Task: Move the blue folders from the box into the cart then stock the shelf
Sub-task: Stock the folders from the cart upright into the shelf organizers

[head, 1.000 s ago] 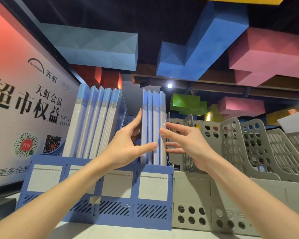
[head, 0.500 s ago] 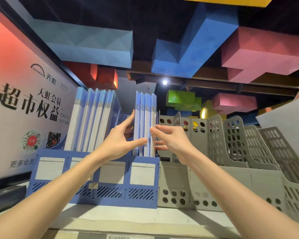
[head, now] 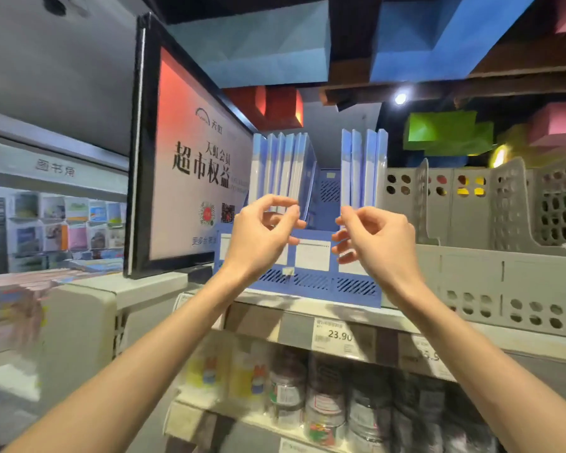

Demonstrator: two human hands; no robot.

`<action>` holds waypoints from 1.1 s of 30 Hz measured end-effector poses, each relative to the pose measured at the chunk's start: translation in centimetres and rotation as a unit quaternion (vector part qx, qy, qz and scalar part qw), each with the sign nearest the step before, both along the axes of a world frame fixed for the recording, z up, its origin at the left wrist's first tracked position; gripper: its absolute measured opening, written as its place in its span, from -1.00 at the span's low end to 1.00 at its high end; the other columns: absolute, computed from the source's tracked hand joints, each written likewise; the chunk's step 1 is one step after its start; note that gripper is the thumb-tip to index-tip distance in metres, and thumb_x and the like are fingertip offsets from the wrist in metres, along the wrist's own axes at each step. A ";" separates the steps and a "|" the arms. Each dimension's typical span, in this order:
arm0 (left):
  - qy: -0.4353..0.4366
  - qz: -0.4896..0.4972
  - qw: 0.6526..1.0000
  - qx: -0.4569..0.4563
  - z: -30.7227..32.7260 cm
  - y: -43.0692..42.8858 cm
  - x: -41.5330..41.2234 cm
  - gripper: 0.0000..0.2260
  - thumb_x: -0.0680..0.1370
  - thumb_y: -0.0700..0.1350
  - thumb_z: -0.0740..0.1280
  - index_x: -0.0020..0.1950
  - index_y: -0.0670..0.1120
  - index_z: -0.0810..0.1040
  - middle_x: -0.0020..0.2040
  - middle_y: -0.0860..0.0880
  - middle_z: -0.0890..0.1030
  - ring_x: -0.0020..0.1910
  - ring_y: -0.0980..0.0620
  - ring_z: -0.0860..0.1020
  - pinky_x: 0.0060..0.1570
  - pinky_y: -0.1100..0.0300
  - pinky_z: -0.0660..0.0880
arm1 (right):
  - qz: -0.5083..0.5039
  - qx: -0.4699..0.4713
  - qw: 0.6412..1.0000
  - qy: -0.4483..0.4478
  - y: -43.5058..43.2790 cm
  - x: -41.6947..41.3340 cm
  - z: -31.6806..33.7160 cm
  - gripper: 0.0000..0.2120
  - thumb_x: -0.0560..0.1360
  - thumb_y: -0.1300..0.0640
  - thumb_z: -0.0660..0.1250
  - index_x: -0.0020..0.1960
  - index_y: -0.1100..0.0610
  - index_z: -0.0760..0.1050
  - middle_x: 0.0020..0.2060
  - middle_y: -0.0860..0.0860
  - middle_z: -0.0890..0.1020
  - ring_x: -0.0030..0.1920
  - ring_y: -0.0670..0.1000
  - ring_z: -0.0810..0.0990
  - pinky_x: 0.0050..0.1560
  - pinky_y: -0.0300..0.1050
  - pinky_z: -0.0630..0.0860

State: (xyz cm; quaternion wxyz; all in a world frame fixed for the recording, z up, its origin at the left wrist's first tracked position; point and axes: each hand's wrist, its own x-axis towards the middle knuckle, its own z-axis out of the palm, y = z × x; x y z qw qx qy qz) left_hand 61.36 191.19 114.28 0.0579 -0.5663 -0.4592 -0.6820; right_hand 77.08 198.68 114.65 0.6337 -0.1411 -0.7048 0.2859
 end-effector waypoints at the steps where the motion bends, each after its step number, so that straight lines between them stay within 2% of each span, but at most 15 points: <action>1: -0.006 0.009 1.000 0.004 -1.0 -1.8 -0.3 -0.85 0.63 -0.11 0.35 0.15 -0.13 0.60 -0.14 -0.10 0.74 -0.27 0.04 0.71 -0.38 0.39 0.48 | 0.019 0.004 1.000 -0.008 -1.2 -0.9 -1.0 -0.70 0.60 0.06 0.34 -0.18 0.25 0.63 -0.39 0.13 0.67 -0.40 0.12 0.67 -0.43 -0.06 0.59; 5: -0.022 0.064 0.998 0.000 -5.3 -9.7 -2.0 -0.86 0.65 -0.19 0.31 0.13 -0.24 0.59 -0.14 -0.22 0.71 -0.32 0.12 0.68 -0.41 0.40 0.47 | 0.108 0.002 0.994 -0.032 -7.0 -4.7 -5.2 -0.70 0.60 0.02 0.34 -0.17 0.21 0.63 -0.37 0.11 0.66 -0.39 0.06 0.67 -0.44 -0.03 0.57; 7: -0.023 0.101 0.994 -0.017 -7.8 -13.7 -3.2 -0.86 0.65 -0.23 0.30 0.13 -0.29 0.57 -0.12 -0.26 0.69 -0.34 0.14 0.67 -0.41 0.41 0.46 | 0.156 -0.005 0.986 -0.051 -10.3 -6.9 -7.5 -0.72 0.60 0.02 0.34 -0.16 0.19 0.64 -0.36 0.11 0.67 -0.35 0.03 0.67 -0.37 0.01 0.60; 9: -0.009 0.154 0.987 -0.034 -10.4 -18.0 -4.7 -0.86 0.64 -0.23 0.31 0.12 -0.28 0.58 -0.15 -0.25 0.69 -0.32 0.13 0.68 -0.38 0.38 0.49 | 0.207 -0.005 0.976 -0.073 -14.0 -9.3 -10.0 -0.76 0.59 0.02 0.34 -0.15 0.12 0.64 -0.33 0.04 0.68 -0.29 0.00 0.68 -0.29 0.00 0.61; 12: -0.015 0.215 0.975 -0.060 -14.3 -24.0 -7.2 -0.88 0.64 -0.19 0.33 0.11 -0.21 0.59 -0.19 -0.19 0.70 -0.28 0.01 0.70 -0.30 0.21 0.60 | 0.264 0.000 0.959 -0.105 -18.9 -12.5 -13.8 -0.81 0.55 -0.04 0.33 -0.16 0.01 0.62 -0.30 -0.07 0.69 -0.23 0.01 0.69 -0.15 0.15 0.63; 14: -0.036 0.248 0.965 -0.070 -17.1 -27.7 -9.0 -0.87 0.64 -0.15 0.34 0.09 -0.19 0.60 -0.20 -0.13 0.72 -0.24 -0.04 0.71 -0.26 0.14 0.63 | 0.302 -0.008 0.945 -0.129 -21.7 -14.5 -16.3 -0.82 0.55 -0.03 0.33 -0.16 0.01 0.61 -0.30 -0.08 0.68 -0.22 0.01 0.69 -0.13 0.18 0.62; 15: -0.050 0.264 0.960 -0.072 -18.2 -29.2 -9.7 -0.87 0.64 -0.14 0.34 0.08 -0.19 0.61 -0.20 -0.12 0.72 -0.24 -0.02 0.71 -0.27 0.17 0.62 | 0.319 -0.013 0.938 -0.136 -22.7 -15.4 -17.4 -0.83 0.56 0.00 0.34 -0.15 0.02 0.62 -0.30 -0.07 0.68 -0.22 0.01 0.69 -0.13 0.17 0.61; 17: -0.084 0.312 0.943 -0.082 -20.8 -32.5 -11.2 -0.86 0.64 -0.13 0.33 0.04 -0.19 0.61 -0.22 -0.09 0.72 -0.33 0.01 0.67 -0.33 0.27 0.54 | 0.346 -0.019 0.925 -0.154 -25.4 -17.3 -19.8 -0.86 0.56 0.08 0.36 -0.15 0.05 0.63 -0.32 -0.07 0.67 -0.24 0.00 0.68 -0.11 0.08 0.60; 19: -0.112 0.344 0.927 -0.097 -23.3 -35.5 -12.7 -0.84 0.64 -0.13 0.32 0.02 -0.21 0.61 -0.23 -0.10 0.72 -0.38 -0.05 0.65 -0.36 0.29 0.51 | 0.363 -0.019 0.915 -0.176 -28.2 -19.3 -22.2 -0.87 0.56 0.15 0.37 -0.15 0.08 0.64 -0.33 -0.06 0.67 -0.27 -0.03 0.64 -0.13 -0.04 0.58; 23: -0.179 0.385 0.895 -0.135 -29.6 -40.4 -16.5 -0.85 0.65 -0.18 0.31 -0.02 -0.23 0.62 -0.25 -0.10 0.72 -0.35 -0.17 0.66 -0.29 0.13 0.61 | 0.395 -0.022 0.886 -0.241 -33.4 -23.5 -27.4 -0.88 0.56 0.18 0.35 -0.10 0.14 0.64 -0.32 -0.01 0.66 -0.31 -0.07 0.55 -0.27 -0.32 0.42; 26: -0.234 0.399 0.869 -0.175 -34.4 -43.6 -19.5 -0.85 0.64 -0.17 0.32 -0.01 -0.20 0.64 -0.23 -0.09 0.72 -0.28 -0.16 0.69 -0.24 0.03 0.65 | 0.412 -0.038 0.855 -0.313 -36.4 -27.5 -31.6 -0.89 0.57 0.18 0.33 -0.04 0.16 0.63 -0.31 0.01 0.64 -0.33 -0.18 0.51 -0.31 -0.41 0.39; 29: -0.260 0.419 0.837 -0.237 -38.8 -46.7 -23.2 -0.86 0.64 -0.11 0.34 -0.01 -0.13 0.65 -0.21 -0.06 0.72 -0.32 -0.09 0.68 -0.35 0.25 0.55 | 0.413 -0.069 0.829 -0.371 -39.0 -32.3 -35.9 -0.87 0.58 0.17 0.31 0.04 0.17 0.61 -0.22 -0.07 0.61 -0.28 -0.35 0.52 -0.25 -0.49 0.39; 30: -0.267 0.424 0.827 -0.255 -40.0 -47.6 -24.4 -0.87 0.64 -0.09 0.34 -0.01 -0.10 0.65 -0.21 -0.04 0.72 -0.34 -0.06 0.68 -0.35 0.27 0.53 | 0.408 -0.079 0.822 -0.389 -39.7 -33.8 -37.4 -0.86 0.59 0.16 0.30 0.05 0.18 0.61 -0.21 -0.08 0.61 -0.28 -0.33 0.52 -0.25 -0.50 0.38; 33: -0.303 0.434 0.796 -0.292 -44.0 -50.5 -28.7 -0.87 0.64 -0.06 0.33 0.01 -0.06 0.64 -0.20 0.00 0.72 -0.35 -0.03 0.68 -0.32 0.13 0.57 | 0.397 -0.112 0.796 -0.443 -42.2 -38.6 -41.6 -0.84 0.59 0.16 0.27 0.08 0.17 0.59 -0.17 -0.05 0.60 -0.25 -0.21 0.50 -0.21 -0.42 0.36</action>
